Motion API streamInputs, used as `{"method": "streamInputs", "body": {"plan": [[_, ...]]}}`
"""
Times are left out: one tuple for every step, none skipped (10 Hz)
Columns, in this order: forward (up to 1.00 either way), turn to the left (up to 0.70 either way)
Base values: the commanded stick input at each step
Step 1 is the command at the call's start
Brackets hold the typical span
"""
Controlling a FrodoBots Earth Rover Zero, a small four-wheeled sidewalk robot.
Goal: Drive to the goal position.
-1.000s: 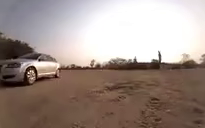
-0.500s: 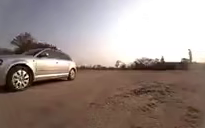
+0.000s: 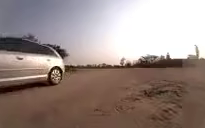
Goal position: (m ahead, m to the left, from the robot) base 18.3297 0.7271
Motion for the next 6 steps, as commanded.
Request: {"method": "streamInputs", "body": {"plan": [[0.7, 0.0], [0.7, 0.0], [0.7, 0.0], [0.7, 0.0], [0.7, 0.0], [0.7, 0.0]]}}
